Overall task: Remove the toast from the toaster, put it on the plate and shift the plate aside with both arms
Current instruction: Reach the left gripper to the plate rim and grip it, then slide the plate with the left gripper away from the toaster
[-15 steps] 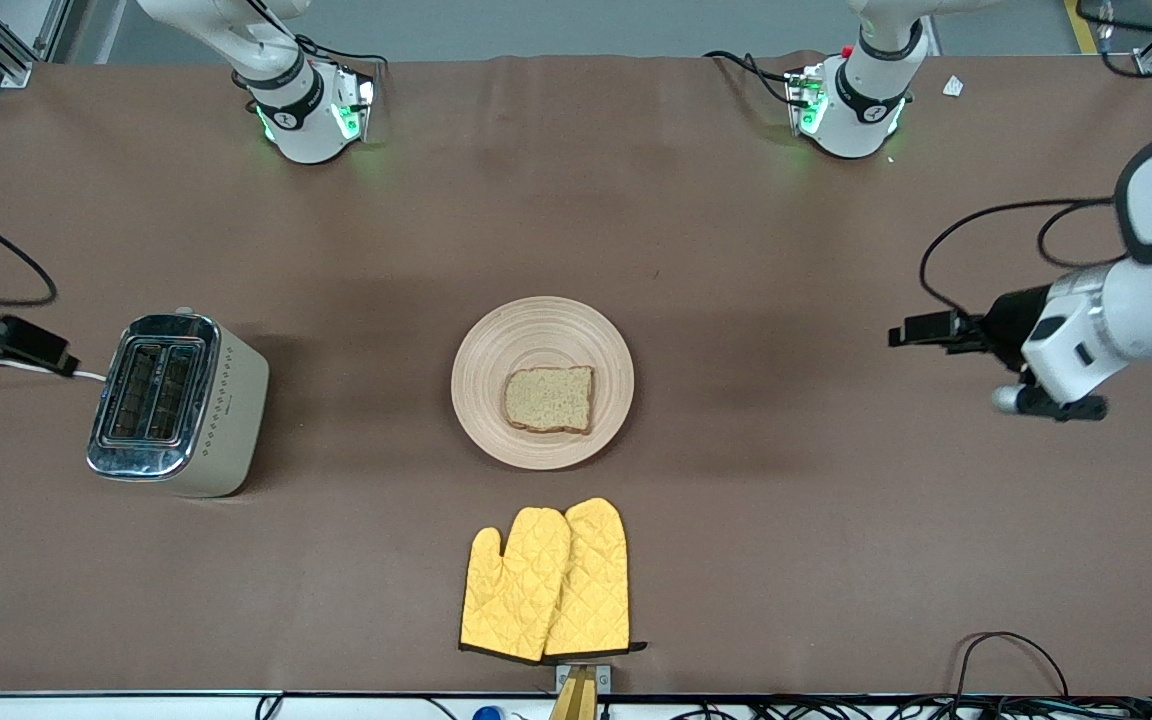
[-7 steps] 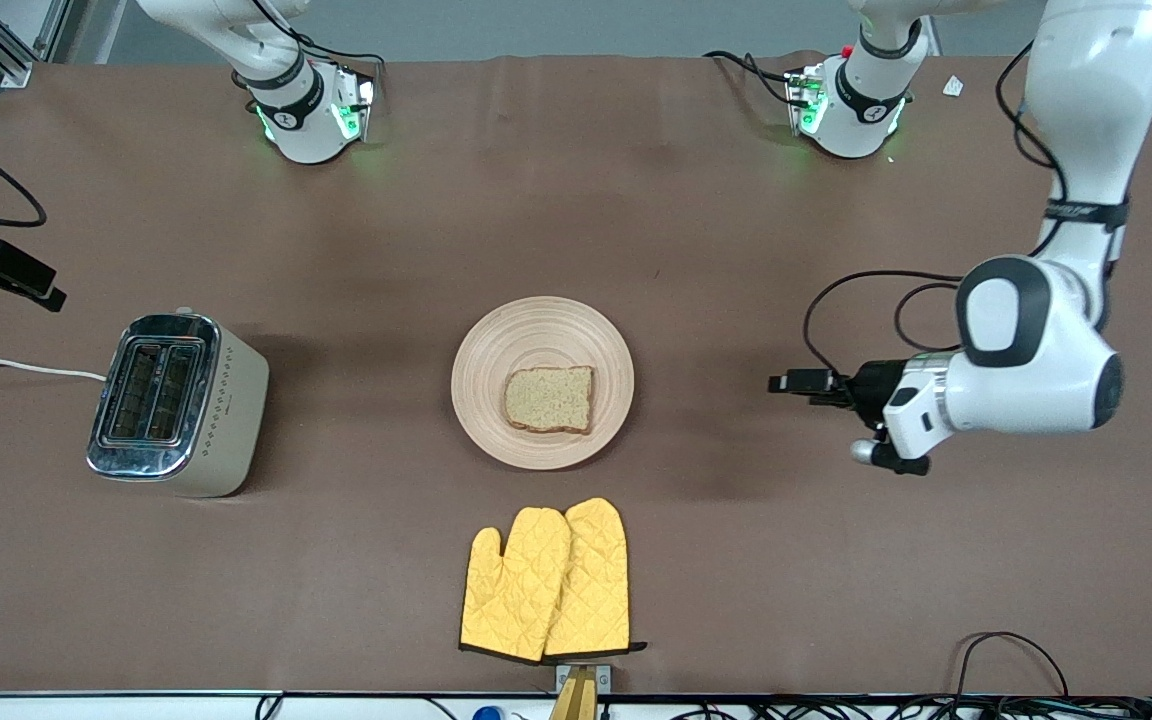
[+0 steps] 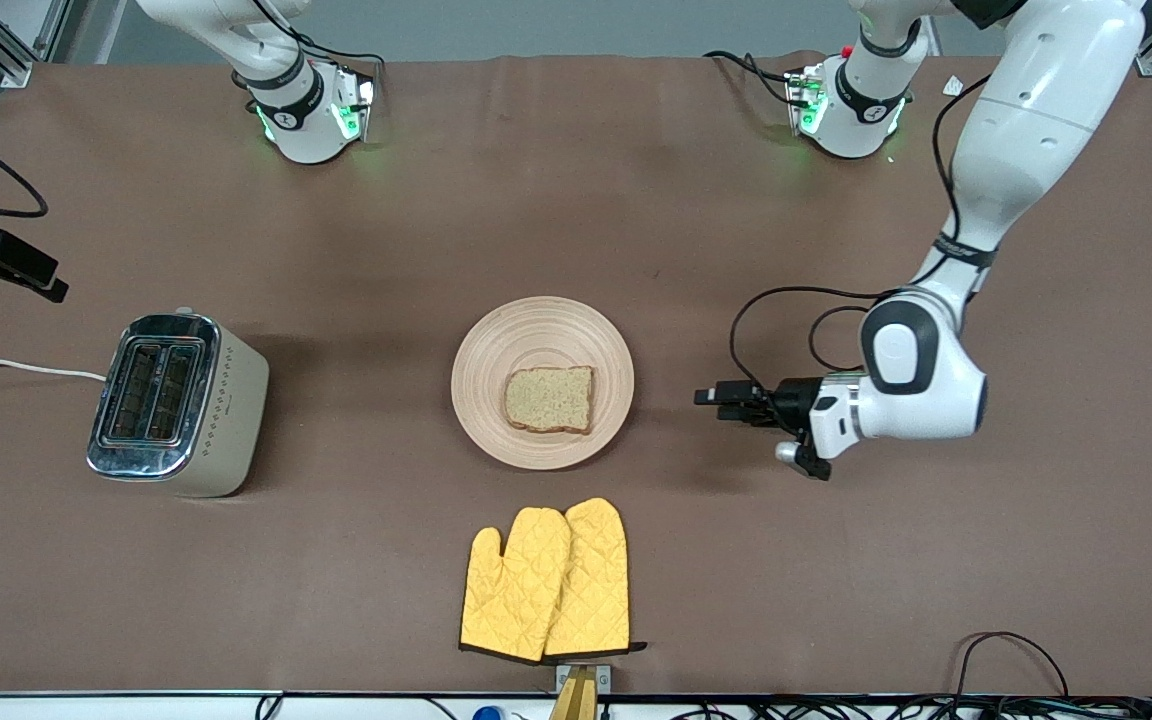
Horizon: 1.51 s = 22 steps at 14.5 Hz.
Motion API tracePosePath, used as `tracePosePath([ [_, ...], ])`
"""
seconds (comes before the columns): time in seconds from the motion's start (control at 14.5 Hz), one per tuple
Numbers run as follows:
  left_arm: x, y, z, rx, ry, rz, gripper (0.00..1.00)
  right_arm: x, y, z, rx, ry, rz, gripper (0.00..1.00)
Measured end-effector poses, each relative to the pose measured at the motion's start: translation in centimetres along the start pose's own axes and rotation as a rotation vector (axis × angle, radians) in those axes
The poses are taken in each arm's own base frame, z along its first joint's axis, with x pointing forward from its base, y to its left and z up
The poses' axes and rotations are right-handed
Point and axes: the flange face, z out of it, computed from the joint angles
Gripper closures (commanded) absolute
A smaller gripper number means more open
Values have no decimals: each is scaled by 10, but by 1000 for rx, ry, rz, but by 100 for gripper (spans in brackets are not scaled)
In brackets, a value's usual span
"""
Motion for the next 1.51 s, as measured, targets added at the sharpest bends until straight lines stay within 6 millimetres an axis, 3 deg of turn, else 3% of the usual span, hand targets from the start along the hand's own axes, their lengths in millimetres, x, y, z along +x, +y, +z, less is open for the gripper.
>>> tracePosePath([
  [0.14, -6, -8, 29, -43, 24, 23, 30, 0, 0, 0, 0, -1, 0, 0],
  [0.34, -14, -3, 68, -94, 57, 36, 36, -1, -5, 1, 0, -8, -9, 0],
  [0.62, -28, -11, 105, -140, 82, 89, 49, -2, -11, 1, 0, -13, -20, 0],
  [0.83, -35, -23, 117, -153, 82, 81, 57, -2, -11, 1, 0, -13, -20, 0],
  [1.03, -37, -27, 122, -164, 89, 57, 77, -2, -11, 1, 0, -14, -21, 0],
  [1.31, -40, -28, 129, -176, 92, 34, 94, -3, -11, 1, 0, -16, -21, 0],
  [1.51, -40, -28, 129, -172, 93, 9, 99, -3, -11, 1, 0, -18, -21, 0],
])
